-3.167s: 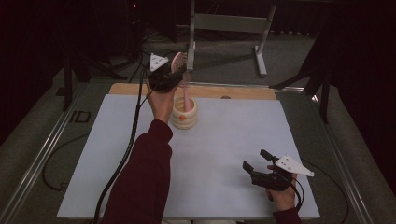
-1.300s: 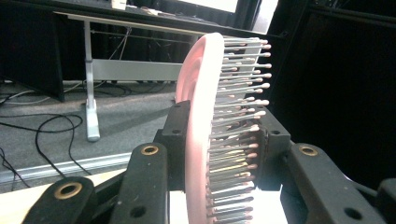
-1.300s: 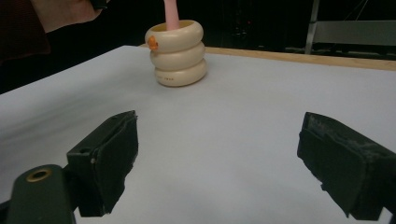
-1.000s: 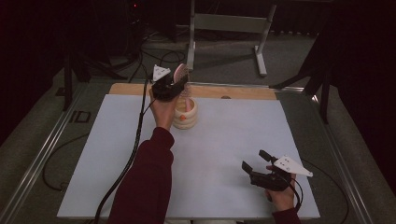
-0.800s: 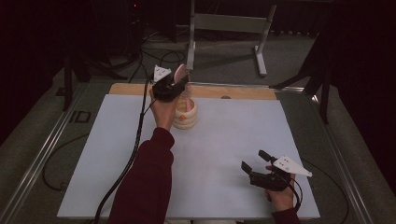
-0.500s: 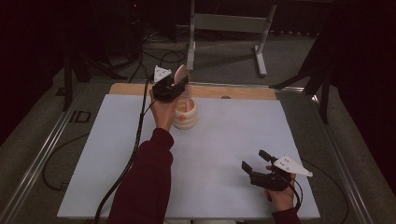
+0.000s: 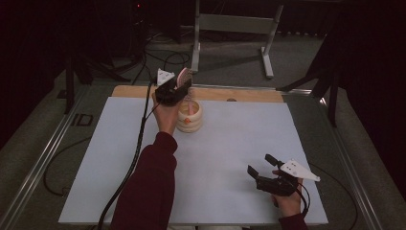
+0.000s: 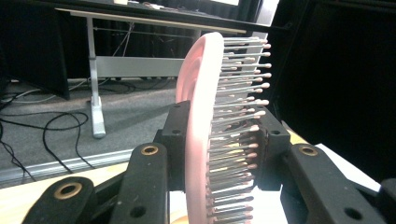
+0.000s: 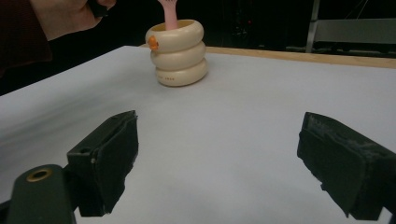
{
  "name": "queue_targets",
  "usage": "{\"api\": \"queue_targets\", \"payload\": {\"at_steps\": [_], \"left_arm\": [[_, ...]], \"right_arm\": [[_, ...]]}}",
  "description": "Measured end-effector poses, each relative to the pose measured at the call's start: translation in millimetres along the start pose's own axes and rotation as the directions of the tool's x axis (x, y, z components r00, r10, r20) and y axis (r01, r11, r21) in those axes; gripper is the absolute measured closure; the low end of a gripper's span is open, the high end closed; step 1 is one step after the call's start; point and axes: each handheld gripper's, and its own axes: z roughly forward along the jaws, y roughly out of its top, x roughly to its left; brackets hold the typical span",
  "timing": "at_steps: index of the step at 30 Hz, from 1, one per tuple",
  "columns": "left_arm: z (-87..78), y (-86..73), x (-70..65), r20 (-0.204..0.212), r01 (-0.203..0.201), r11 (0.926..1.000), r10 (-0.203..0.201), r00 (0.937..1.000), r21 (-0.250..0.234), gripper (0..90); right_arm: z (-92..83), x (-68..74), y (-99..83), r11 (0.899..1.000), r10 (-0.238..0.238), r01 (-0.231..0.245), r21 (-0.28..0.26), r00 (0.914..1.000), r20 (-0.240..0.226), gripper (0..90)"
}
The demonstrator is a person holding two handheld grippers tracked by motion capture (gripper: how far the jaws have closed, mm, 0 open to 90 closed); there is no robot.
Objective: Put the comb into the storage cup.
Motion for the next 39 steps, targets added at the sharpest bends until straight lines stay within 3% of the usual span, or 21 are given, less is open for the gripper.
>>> {"api": "queue_targets", "payload": {"at_steps": [7,15,22,39], "left_arm": [[-1.5,-3.3,3.7,-0.004,0.014,0.9999,-0.014,0.9999,-0.006,65.0],[0.1,-4.1,2.4,-0.019,-0.015,0.9999,0.015,0.9997,0.001,65.0],[3.5,-7.3,1.3,-0.024,-0.014,0.9999,0.014,0.9996,0.006,65.0],[9.1,-19.2,-1.6,-0.013,0.007,0.9999,-0.007,0.9999,0.013,64.7]], "right_arm": [[0.5,0.2,-0.1,1.0,0.001,-0.001,0.0,1.0,0.0,12.5],[-0.1,-0.3,0.1,1.0,0.002,-0.002,-0.002,1.0,0.0,12.6],[-0.2,-0.4,0.0,1.0,0.002,-0.002,-0.002,1.0,0.0,12.5],[-0.2,-0.8,-0.1,1.0,0.0,0.0,-0.001,1.0,-0.001,12.6]]}}
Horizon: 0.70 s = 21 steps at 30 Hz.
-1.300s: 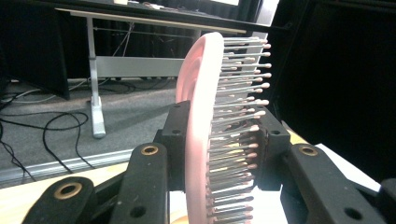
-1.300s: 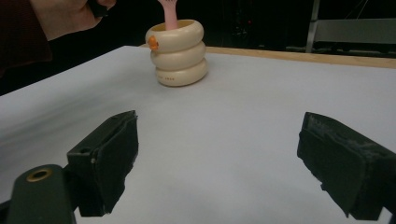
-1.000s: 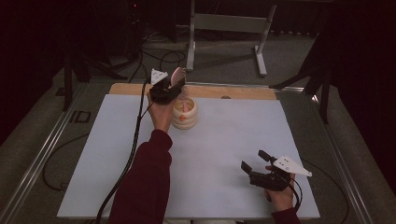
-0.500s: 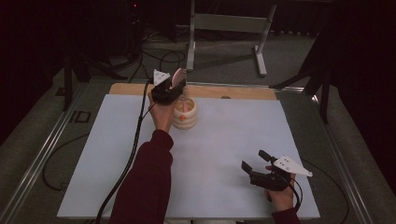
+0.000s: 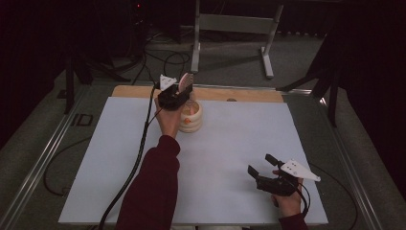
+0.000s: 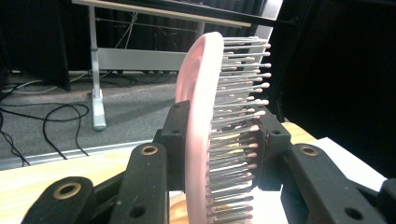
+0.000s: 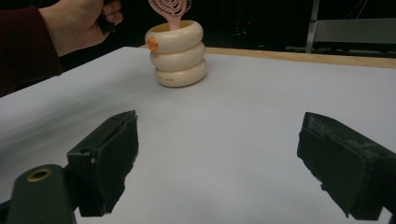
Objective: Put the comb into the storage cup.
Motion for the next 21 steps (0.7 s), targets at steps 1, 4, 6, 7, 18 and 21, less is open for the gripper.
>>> {"api": "queue_targets", "payload": {"at_steps": [1,4,6,7,18,21], "left_arm": [[0.0,-0.2,-0.2,0.0,0.0,1.0,0.0,1.0,-0.001,64.6],[-0.1,-0.6,-1.5,0.009,0.0,1.0,0.0,1.0,-0.006,64.6],[0.4,-1.2,-3.6,0.012,-0.004,1.0,0.004,0.9999,-0.007,64.5],[0.4,-1.2,-3.6,0.012,-0.004,1.0,0.004,0.9999,-0.007,64.5],[1.0,-6.4,-4.6,0.022,0.006,1.0,-0.006,0.9997,-0.002,63.8],[0.6,-6.6,-6.0,0.026,0.001,1.0,-0.001,0.9997,-0.001,63.6]], "right_arm": [[0.1,0.2,0.0,1.0,0.0,0.0,0.001,1.0,-0.001,12.6],[0.3,0.4,0.0,1.0,0.001,-0.001,0.001,1.0,-0.001,12.6],[0.4,0.5,0.0,1.0,0.001,-0.001,0.001,1.0,0.0,12.6],[0.4,0.5,0.0,1.0,0.001,-0.001,0.001,1.0,0.0,12.6],[1.2,0.5,-0.2,1.0,0.0,0.0,0.001,1.0,0.0,12.6],[1.4,0.8,-0.3,1.0,0.001,-0.001,0.002,1.0,-0.001,12.6]]}}
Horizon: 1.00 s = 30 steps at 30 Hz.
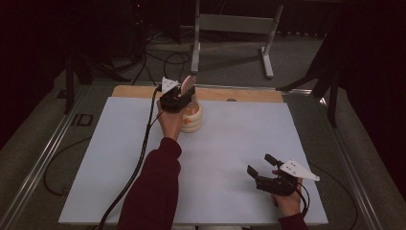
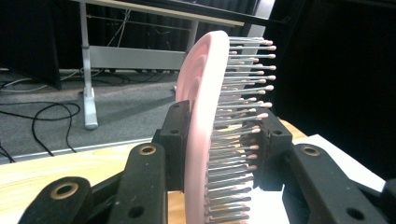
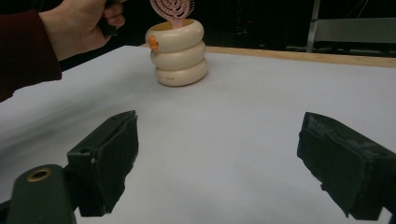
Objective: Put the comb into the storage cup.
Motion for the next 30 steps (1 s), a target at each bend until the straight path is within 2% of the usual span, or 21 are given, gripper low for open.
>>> {"api": "queue_targets", "payload": {"at_steps": [8,15,24,30], "left_arm": [[-3.2,-2.7,-2.1,0.019,0.001,1.0,-0.001,0.9998,0.0,61.7],[-8.0,-7.3,3.6,0.019,0.01,0.9999,-0.01,0.9998,0.005,61.7],[-13.5,-7.0,12.1,0.03,-0.004,0.9997,0.003,0.9996,0.026,62.2],[-15.9,-5.3,17.4,0.017,-0.019,0.9991,0.019,0.9997,0.038,62.1]], "right_arm": [[0.5,0.7,0.1,1.0,-0.002,0.002,0.0,1.0,-0.002,12.6],[1.4,1.4,-0.2,1.0,-0.004,0.004,0.004,1.0,-0.003,12.6],[2.1,2.5,0.0,1.0,-0.008,0.008,0.005,1.0,-0.003,12.6],[2.8,2.7,-0.1,1.0,-0.007,0.007,0.008,1.0,-0.006,12.6]]}}
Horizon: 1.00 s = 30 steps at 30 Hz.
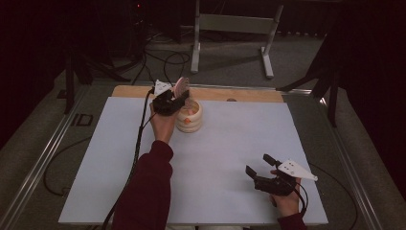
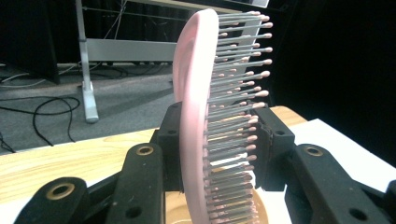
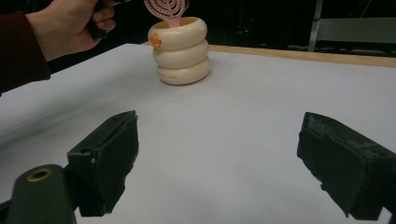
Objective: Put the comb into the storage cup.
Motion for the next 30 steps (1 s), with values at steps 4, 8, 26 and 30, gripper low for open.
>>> {"api": "queue_targets", "payload": {"at_steps": [4,8,26,30], "left_arm": [[-1.3,0.6,2.0,-0.003,-0.011,0.9999,0.011,0.9999,0.009,62.0],[-1.8,0.8,2.4,-0.009,-0.023,0.9996,0.024,0.9997,0.017,61.5],[-4.8,0.9,9.9,-0.022,-0.033,0.9985,0.034,0.9992,0.044,59.8],[-5.7,1.0,11.4,-0.027,-0.034,0.9982,0.036,0.999,0.049,59.1]], "right_arm": [[0.4,0.2,0.0,1.0,-0.003,0.003,0.0,1.0,0.0,12.6],[0.3,0.1,-0.1,1.0,-0.003,0.003,0.0,1.0,0.0,12.6],[0.6,0.3,-0.5,1.0,-0.002,0.002,0.002,1.0,-0.001,12.7],[0.9,0.5,-0.6,1.0,-0.003,0.003,0.004,1.0,-0.002,12.7]]}}
